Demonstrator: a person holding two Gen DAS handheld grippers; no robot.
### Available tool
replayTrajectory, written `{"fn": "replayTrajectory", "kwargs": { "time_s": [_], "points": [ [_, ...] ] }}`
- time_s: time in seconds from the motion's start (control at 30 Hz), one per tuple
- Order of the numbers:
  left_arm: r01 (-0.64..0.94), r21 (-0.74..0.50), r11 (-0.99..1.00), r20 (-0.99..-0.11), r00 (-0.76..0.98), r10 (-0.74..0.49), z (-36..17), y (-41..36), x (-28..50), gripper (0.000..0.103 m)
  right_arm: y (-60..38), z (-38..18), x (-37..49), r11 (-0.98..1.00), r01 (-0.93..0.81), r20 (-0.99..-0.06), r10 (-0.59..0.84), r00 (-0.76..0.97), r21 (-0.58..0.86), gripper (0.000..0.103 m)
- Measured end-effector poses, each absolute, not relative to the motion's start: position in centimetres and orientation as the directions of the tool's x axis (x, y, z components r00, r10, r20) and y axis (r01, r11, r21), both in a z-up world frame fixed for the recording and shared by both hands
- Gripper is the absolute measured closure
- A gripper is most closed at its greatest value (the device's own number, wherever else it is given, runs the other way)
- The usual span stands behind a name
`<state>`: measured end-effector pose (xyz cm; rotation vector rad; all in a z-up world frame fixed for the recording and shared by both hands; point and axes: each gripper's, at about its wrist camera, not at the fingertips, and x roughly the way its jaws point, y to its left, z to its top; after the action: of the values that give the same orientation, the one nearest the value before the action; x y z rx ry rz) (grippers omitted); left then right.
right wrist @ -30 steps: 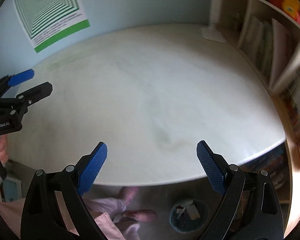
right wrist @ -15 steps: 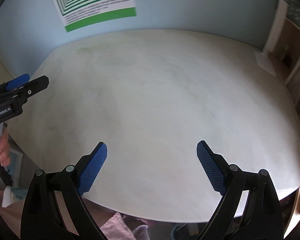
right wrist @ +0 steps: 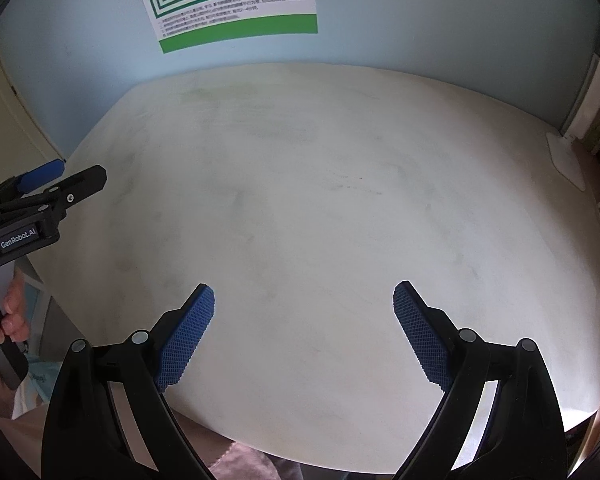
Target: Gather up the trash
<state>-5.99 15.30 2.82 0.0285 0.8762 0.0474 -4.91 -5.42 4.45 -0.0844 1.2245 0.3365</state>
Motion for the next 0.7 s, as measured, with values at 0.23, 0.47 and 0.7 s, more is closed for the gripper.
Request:
{"fn": "replayTrajectory", "kwargs": {
  "time_s": [0.23,0.47,0.7],
  "points": [
    [-0.014,0.044,0.999,-0.767,0.641,0.043,2.71,15.37,-5.76,0.007,-5.32,4.36,-4.94,0.950,-0.291,-0.936,0.202,0.288,0.115,0.013],
    [-0.005,0.046,0.999,-0.771,0.635,0.038,2.04,15.53,-5.61,0.007,-5.29,4.35,-4.88,0.952,-0.284,-0.938,0.196,0.287,0.112,0.013],
    [-0.006,0.043,0.999,-0.771,0.635,0.037,1.90,15.70,-5.42,0.007,-5.33,4.29,-4.77,0.952,-0.285,-0.938,0.198,0.283,0.114,0.013]
  ]
}}
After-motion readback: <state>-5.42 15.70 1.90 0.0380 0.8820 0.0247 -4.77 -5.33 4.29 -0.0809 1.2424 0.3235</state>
